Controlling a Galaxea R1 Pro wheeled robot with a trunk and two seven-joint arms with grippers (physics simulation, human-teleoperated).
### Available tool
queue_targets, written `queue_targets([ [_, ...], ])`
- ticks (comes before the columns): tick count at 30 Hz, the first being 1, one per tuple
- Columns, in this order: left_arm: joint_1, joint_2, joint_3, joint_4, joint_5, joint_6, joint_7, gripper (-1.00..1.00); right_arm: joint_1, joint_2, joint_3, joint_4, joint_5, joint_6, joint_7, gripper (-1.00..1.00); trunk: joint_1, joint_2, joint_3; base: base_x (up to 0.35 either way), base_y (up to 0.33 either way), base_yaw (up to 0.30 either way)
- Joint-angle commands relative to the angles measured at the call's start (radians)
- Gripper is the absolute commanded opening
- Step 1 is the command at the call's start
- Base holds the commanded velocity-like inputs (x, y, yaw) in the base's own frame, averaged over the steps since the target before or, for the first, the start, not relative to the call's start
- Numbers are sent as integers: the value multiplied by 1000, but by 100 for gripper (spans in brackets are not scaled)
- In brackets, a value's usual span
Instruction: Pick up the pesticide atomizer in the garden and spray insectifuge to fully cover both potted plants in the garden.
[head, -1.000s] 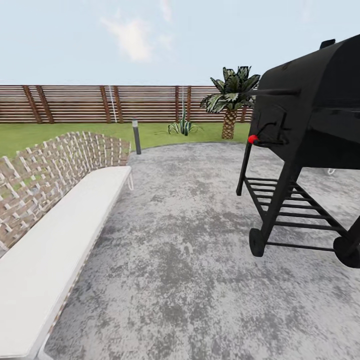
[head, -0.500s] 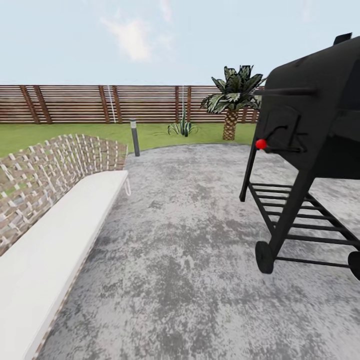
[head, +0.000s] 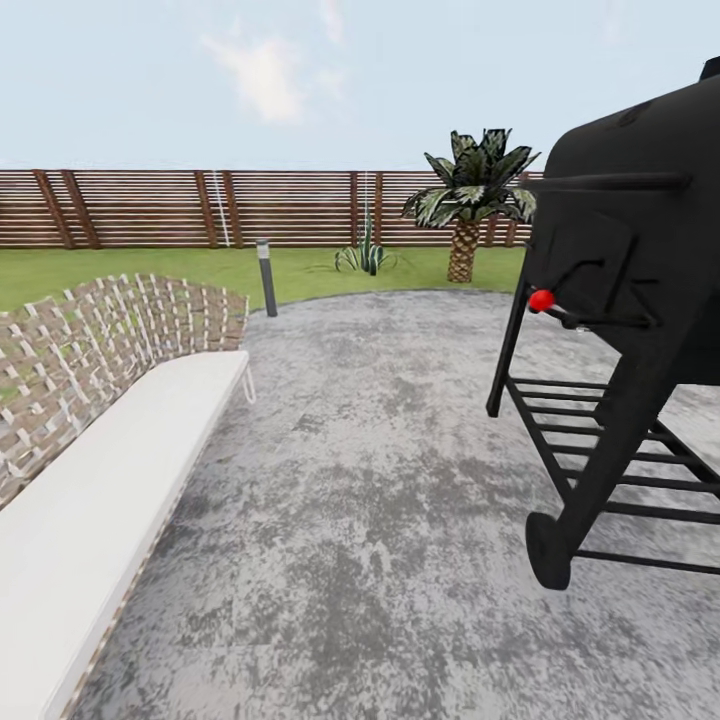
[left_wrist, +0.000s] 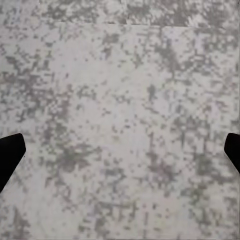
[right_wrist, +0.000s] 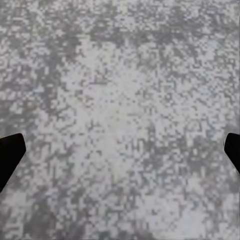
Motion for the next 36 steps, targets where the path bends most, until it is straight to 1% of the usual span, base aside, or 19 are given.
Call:
queue_targets([
  [1,-1,0,1,1,4,-3,0,100,0,0,-1,1,0,-3,0,100,0,0,-1,336,0,0],
  [36,0,0,1,1,2,-5,0,100,0,0,-1,1,0,-3,-1,100,0,0,-1,336,0,0],
])
